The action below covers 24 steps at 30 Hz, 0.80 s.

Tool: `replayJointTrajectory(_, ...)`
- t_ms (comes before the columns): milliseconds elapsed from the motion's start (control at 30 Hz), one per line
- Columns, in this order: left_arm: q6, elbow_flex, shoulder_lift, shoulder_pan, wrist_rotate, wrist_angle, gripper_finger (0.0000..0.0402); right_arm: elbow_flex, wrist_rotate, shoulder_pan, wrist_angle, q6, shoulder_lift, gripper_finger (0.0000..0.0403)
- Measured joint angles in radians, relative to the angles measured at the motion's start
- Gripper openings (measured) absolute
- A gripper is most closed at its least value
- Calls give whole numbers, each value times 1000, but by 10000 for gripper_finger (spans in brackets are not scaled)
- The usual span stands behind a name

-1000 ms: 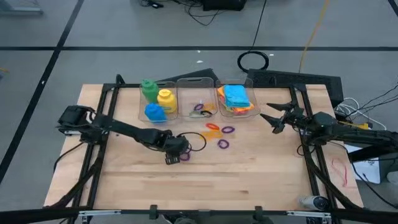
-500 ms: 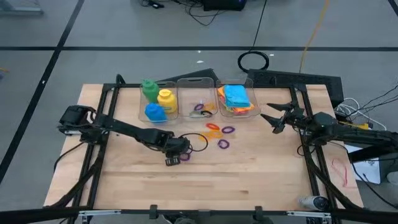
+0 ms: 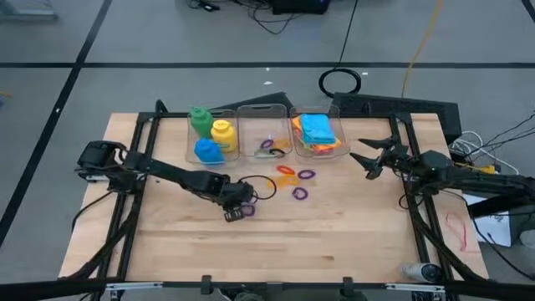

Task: Pick & Place Sports Items
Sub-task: Put the blue wrist coil into the middle transparent container

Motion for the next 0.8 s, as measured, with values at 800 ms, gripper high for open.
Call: replayJointTrajectory(800,256,2,-258,144,-353,766,15,0,0,0,0,0,0,290)
